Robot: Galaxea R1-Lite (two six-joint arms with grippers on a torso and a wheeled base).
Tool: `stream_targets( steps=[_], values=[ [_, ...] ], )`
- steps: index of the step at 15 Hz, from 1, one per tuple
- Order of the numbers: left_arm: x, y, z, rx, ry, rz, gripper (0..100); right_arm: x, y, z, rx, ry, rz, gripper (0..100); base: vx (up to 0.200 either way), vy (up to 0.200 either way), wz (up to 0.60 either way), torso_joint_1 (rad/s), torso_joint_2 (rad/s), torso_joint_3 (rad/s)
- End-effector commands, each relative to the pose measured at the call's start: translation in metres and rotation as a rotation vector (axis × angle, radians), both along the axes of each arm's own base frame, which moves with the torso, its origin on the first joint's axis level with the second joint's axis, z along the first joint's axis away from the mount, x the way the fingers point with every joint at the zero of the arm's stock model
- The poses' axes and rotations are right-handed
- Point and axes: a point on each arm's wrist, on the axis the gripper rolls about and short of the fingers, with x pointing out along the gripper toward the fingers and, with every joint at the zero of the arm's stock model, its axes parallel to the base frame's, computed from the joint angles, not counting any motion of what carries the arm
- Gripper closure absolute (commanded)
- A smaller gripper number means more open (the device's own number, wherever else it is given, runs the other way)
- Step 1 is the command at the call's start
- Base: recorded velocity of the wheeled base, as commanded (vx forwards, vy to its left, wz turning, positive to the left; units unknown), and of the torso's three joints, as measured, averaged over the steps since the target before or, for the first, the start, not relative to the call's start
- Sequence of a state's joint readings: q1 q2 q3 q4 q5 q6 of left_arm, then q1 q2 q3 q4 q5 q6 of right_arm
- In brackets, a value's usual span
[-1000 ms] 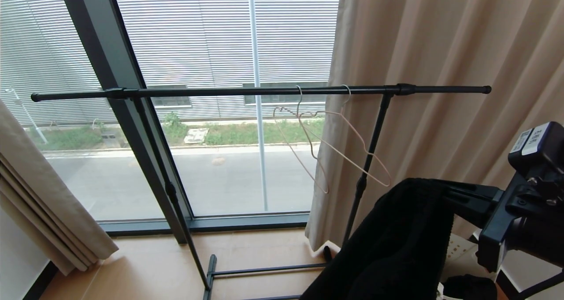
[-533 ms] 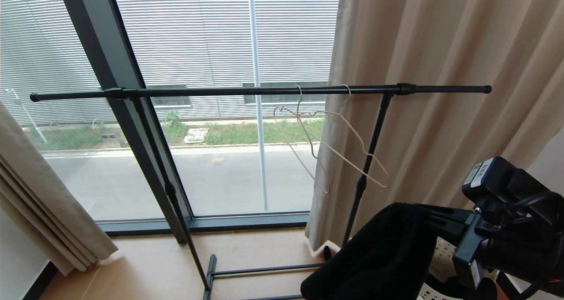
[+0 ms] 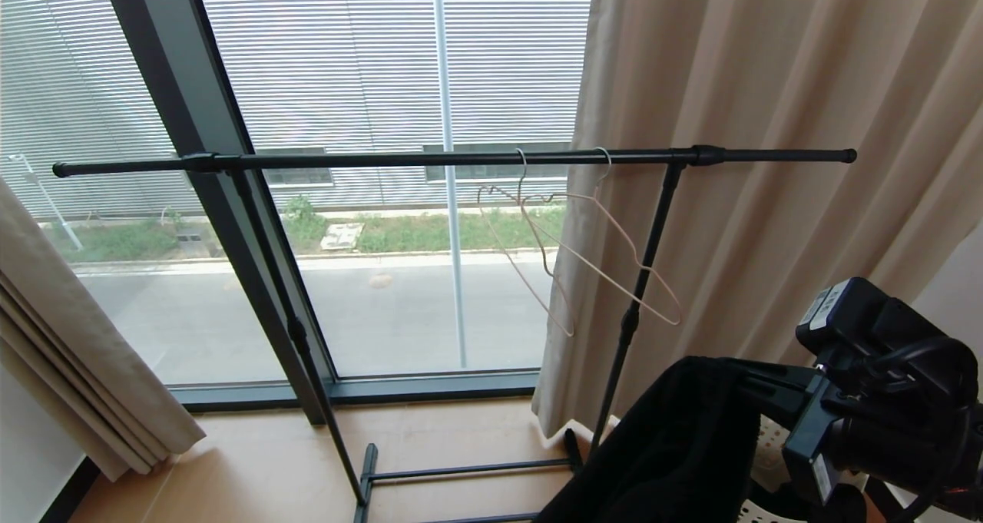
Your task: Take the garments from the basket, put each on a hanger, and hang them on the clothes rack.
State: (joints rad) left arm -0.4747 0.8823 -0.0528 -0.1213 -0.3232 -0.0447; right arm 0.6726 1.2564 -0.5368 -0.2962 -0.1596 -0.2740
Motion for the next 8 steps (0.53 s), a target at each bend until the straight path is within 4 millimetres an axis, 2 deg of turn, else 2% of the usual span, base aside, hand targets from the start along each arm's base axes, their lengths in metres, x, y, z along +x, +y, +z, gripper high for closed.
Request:
stream_targets(
  steps=[1, 3, 4, 6, 8],
  values=[
    [0.024, -0.012, 0.004, 0.009, 0.053, 0.009, 0, 0.004, 0.003, 0.001, 0.001, 0.002, -0.005, 100, 0.000, 0.000, 0.00, 0.000, 0.00, 0.000],
    [0.048, -0.025, 0.011, -0.010, 0.081, 0.026, 0, 0.008, 0.006, 0.006, 0.039, 0.003, -0.037, 100, 0.000, 0.000, 0.00, 0.000, 0.00, 0.000],
    [0.071, -0.040, 0.011, -0.026, 0.144, 0.048, 0, 0.014, 0.012, 0.013, 0.074, 0.012, -0.051, 100, 0.000, 0.000, 0.00, 0.000, 0.00, 0.000],
    [0.103, -0.065, 0.011, -0.077, 0.192, 0.089, 0, 0.022, 0.020, 0.021, 0.097, 0.005, -0.057, 100, 0.000, 0.000, 0.00, 0.000, 0.00, 0.000],
    [0.129, -0.079, 0.005, -0.056, 0.207, 0.140, 0, 0.042, 0.035, 0.020, 0.071, 0.008, -0.095, 100, 0.000, 0.000, 0.00, 0.000, 0.00, 0.000]
  ],
)
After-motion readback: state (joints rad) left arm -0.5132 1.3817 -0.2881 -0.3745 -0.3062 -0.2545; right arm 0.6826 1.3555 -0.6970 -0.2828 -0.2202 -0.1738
